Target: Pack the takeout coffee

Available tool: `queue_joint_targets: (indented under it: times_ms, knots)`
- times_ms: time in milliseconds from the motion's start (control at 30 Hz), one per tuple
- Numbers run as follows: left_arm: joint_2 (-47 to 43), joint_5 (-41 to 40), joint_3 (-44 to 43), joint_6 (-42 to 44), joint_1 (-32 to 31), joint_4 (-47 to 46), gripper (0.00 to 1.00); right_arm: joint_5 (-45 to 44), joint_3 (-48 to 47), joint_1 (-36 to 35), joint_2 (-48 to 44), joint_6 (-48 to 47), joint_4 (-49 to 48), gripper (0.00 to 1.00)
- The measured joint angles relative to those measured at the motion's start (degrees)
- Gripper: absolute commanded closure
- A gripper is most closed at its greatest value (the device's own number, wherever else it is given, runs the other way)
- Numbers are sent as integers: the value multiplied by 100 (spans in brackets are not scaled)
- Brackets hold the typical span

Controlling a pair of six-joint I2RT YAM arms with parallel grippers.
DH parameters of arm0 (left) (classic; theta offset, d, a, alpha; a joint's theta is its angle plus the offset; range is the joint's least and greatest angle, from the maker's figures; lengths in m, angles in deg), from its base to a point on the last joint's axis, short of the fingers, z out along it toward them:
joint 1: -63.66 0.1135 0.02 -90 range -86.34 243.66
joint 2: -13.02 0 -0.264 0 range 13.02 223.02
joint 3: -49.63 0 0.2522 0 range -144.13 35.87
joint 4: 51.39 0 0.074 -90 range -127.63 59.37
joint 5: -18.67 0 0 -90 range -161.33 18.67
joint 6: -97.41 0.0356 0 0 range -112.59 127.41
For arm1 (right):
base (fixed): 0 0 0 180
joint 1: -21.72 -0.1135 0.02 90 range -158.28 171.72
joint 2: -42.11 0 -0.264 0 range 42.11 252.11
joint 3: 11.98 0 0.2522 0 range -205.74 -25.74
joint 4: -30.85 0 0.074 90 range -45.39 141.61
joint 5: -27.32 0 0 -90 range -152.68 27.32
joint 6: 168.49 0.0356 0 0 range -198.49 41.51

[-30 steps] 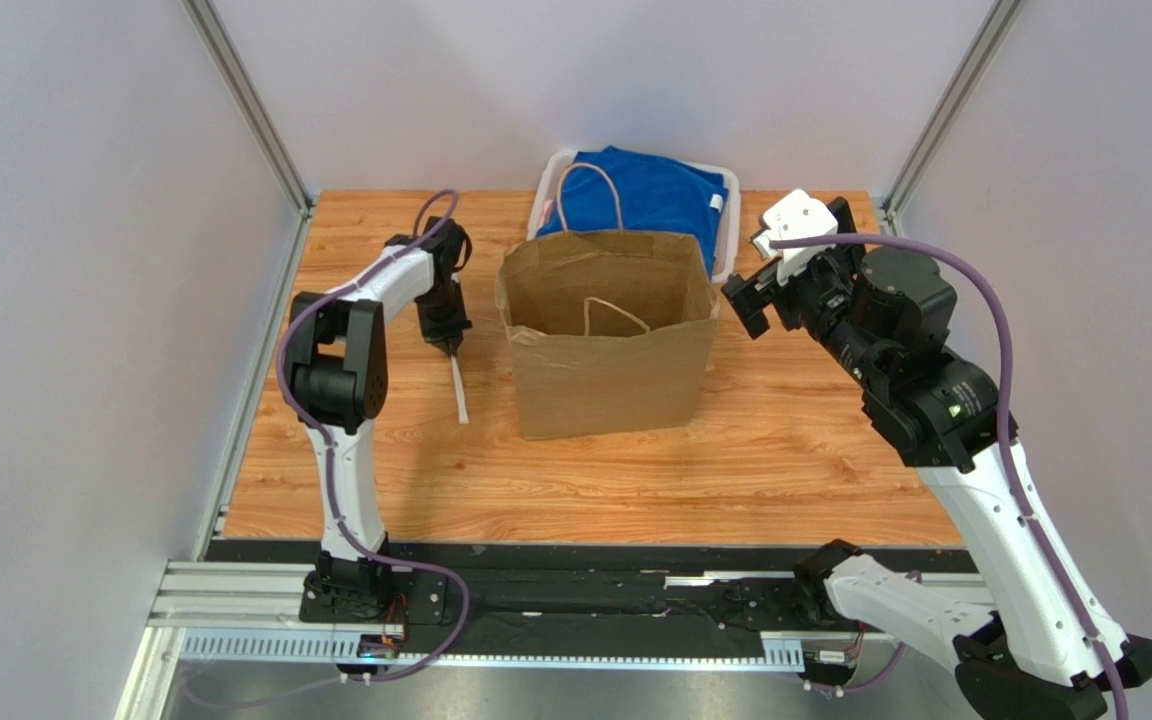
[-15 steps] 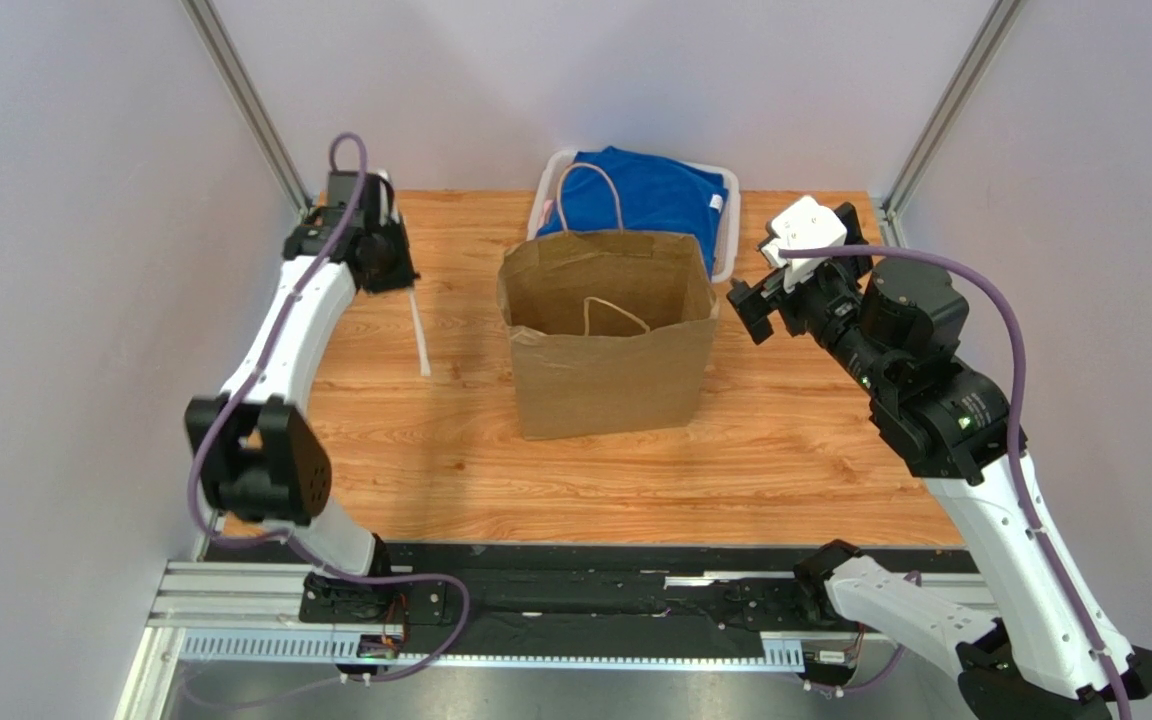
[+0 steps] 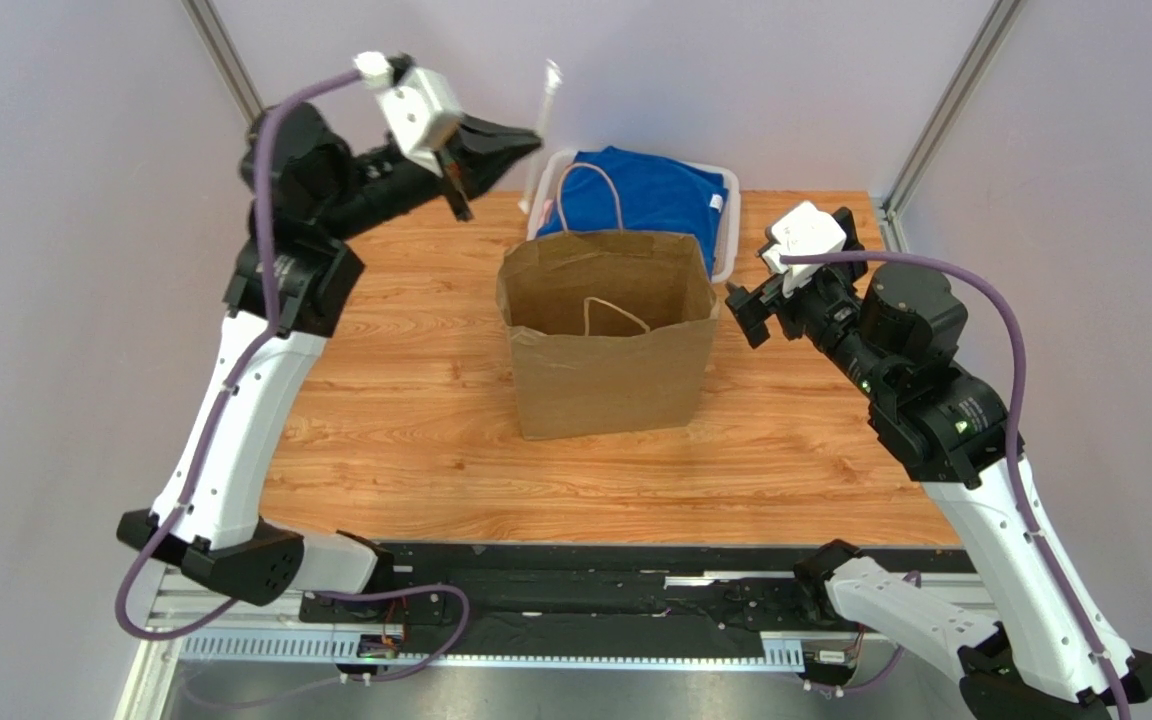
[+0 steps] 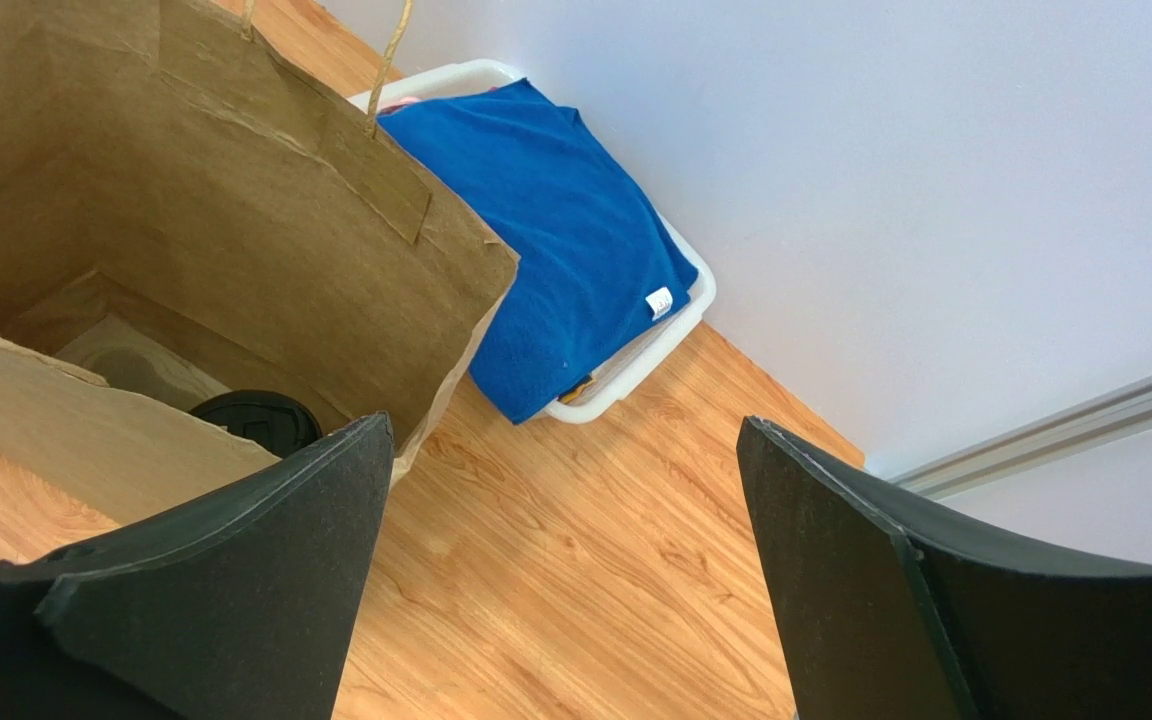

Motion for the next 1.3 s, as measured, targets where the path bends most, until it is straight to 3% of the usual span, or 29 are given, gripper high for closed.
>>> queue_joint_targets:
  times_ms: [167, 400, 500, 533, 700, 767, 900, 1067, 1200, 1300]
  knots:
    - [431, 420, 267, 881, -916, 417, 100, 42, 4, 0, -33, 37, -44, 8]
    - [931, 396, 745, 1523, -1143, 1410, 99, 46, 4, 39, -76, 39, -66, 7]
    - [940, 299, 828, 1655, -1202, 1873, 83, 46, 4, 61, -107, 39, -59, 7]
    - [940, 251, 828, 1696, -1224, 2033, 71, 46, 4, 63, -114, 39, -59, 7]
    - [920, -107, 831, 1851, -1239, 2614, 32, 35, 37, 66, -175, 55, -50, 6]
    - [879, -317, 824, 1829, -1237, 2791, 10, 28, 48, 70, -188, 85, -44, 5]
    - [861, -697, 363, 1709, -1222, 3165, 7, 22, 90, 142, -205, 214, -44, 4]
    - [833, -857, -752, 1119, -778, 3351, 5, 9, 142, 404, -256, 492, -44, 3]
    - [748, -737, -1537, 240, 487, 3414, 5, 81, 142, 1014, -332, 922, -44, 2]
    - [601, -667, -1528, -232, 1416, 3528, 4, 76, 142, 1561, -391, 1263, -26, 1]
